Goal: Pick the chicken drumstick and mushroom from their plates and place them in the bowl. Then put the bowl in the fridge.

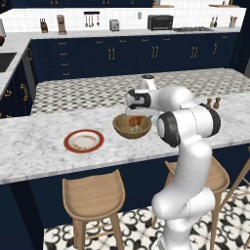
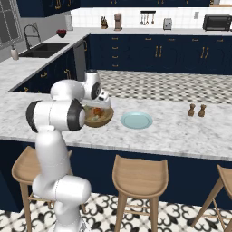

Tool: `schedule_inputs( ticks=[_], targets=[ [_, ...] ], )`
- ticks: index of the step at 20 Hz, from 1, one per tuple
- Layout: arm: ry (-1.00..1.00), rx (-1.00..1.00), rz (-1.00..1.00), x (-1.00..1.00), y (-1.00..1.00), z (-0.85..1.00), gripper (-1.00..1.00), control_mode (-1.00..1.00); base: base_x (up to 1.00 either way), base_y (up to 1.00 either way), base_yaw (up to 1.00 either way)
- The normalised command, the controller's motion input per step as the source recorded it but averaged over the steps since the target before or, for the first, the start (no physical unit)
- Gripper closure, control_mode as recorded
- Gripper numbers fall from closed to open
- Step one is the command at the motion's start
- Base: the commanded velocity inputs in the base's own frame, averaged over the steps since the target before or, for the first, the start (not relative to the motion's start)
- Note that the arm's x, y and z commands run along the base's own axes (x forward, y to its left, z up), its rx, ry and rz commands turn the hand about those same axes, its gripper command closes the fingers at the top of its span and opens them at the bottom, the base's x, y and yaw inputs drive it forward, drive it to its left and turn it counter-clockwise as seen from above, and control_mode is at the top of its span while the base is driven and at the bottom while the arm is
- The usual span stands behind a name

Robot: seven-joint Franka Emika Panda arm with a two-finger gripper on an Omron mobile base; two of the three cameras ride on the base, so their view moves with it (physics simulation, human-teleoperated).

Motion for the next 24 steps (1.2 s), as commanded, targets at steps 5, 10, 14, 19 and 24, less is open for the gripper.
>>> schedule_inputs(
  ticks=[5, 10, 14, 19, 24],
  targets=[
    [-0.02, 0.07, -0.07, -0.29, -0.34, 0.45, -1.00, -1.00, 0.00, 0.00, 0.00],
    [0.00, 0.07, -0.09, -0.01, -0.29, 0.03, -1.00, -1.00, 0.00, 0.00, 0.00],
    [-0.02, -0.11, 0.08, 0.00, 0.61, 0.12, -1.00, -1.00, 0.00, 0.00, 0.00],
    [0.11, -0.23, 0.20, 0.03, 1.00, -0.01, -1.00, -1.00, 0.00, 0.00, 0.00],
    [-0.23, -0.10, 0.21, -0.26, 0.85, -0.27, -1.00, -1.00, 0.00, 0.00, 0.00]
  ],
)
